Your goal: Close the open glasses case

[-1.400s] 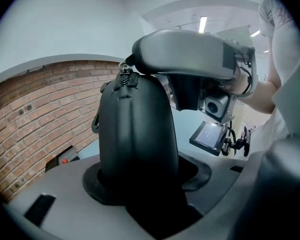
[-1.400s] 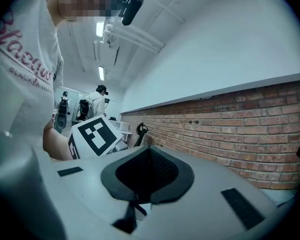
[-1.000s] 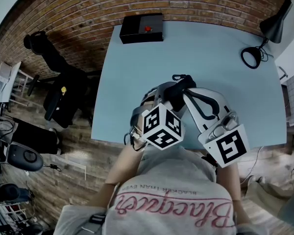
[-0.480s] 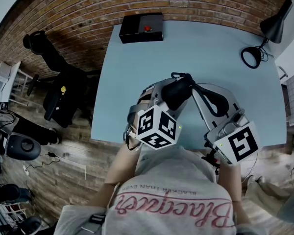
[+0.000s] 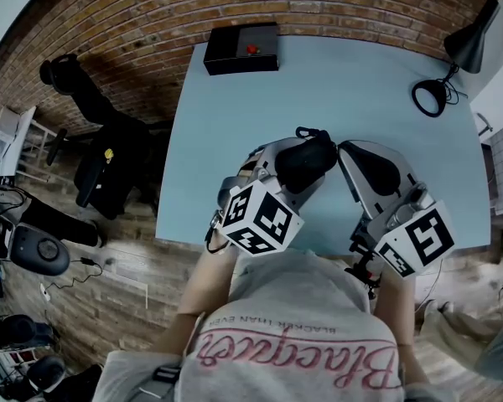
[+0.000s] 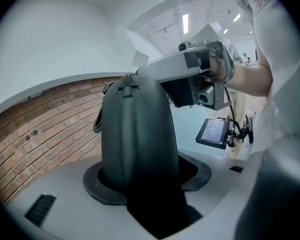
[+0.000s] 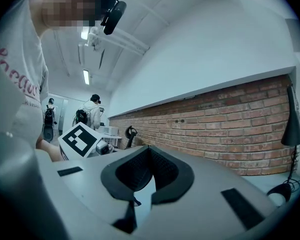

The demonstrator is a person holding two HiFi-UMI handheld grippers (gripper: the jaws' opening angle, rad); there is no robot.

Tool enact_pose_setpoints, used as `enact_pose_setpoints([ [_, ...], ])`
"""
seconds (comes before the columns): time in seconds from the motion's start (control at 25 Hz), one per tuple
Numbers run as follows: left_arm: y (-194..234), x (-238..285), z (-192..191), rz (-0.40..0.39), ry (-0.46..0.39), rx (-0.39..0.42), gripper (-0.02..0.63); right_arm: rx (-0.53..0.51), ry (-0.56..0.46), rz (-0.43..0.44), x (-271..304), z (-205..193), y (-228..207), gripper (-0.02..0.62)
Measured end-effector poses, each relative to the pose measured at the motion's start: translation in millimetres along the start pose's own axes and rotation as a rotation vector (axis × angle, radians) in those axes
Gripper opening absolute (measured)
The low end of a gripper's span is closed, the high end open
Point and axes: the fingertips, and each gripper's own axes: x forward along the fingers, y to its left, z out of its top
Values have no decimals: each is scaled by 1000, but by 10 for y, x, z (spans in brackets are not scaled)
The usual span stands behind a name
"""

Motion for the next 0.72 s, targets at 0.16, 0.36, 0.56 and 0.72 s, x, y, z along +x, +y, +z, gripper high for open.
enact_pose_setpoints([
  [0.16, -7, -52, 91, -15, -76, 12, 260, 91, -15, 23, -28, -12, -35, 21],
  [0.36, -18, -134, 223, -28, -183, 23, 261, 224, -27, 76, -47, -55, -55, 21],
  [0.56, -50, -202, 326, -55, -260, 48, 261, 284, 2, 124, -49, -165, -38, 23],
  [0.72, -100, -268, 400, -118, -322, 33, 261, 292, 30, 175, -46, -220, 14, 23],
])
